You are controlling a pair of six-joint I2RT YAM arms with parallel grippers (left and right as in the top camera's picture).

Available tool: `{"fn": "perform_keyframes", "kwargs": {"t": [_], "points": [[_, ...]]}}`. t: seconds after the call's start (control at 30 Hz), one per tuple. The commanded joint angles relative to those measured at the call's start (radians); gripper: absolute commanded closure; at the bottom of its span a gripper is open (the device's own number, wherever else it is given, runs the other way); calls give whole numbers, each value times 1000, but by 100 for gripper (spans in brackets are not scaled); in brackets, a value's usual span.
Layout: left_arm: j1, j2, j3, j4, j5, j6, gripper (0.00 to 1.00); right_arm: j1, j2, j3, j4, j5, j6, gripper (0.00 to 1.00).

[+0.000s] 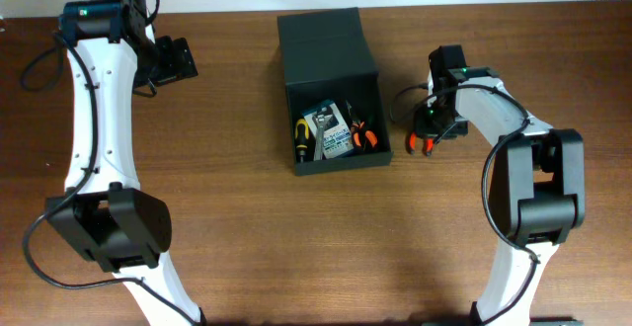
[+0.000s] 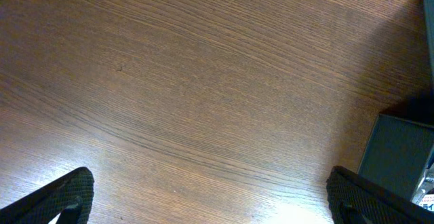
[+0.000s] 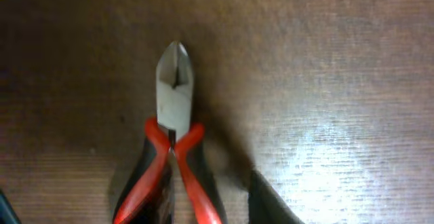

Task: Pack container

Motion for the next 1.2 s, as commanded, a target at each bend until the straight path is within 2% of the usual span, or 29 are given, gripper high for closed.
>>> {"fn": "perform_keyframes", "kwargs": {"t": [0.0, 0.07, 0.1, 0.7, 0.87, 1.17], "points": [[2, 0, 16, 2, -14, 12, 1, 3, 10, -27, 0, -16, -50, 90], [2, 0, 16, 2, -14, 12, 1, 3, 10, -27, -4, -15, -50, 91], [2, 0, 16, 2, -14, 12, 1, 3, 10, -27, -7, -15, -50, 96], [2, 0, 16, 2, -14, 12, 1, 2, 10, -27, -34, -13, -56, 96], [2, 0, 16, 2, -14, 12, 1, 2, 7, -21, -28, 47, -10, 96], [2, 0, 16, 2, -14, 12, 1, 2, -85, 49, -43, 98, -10, 96]]}}
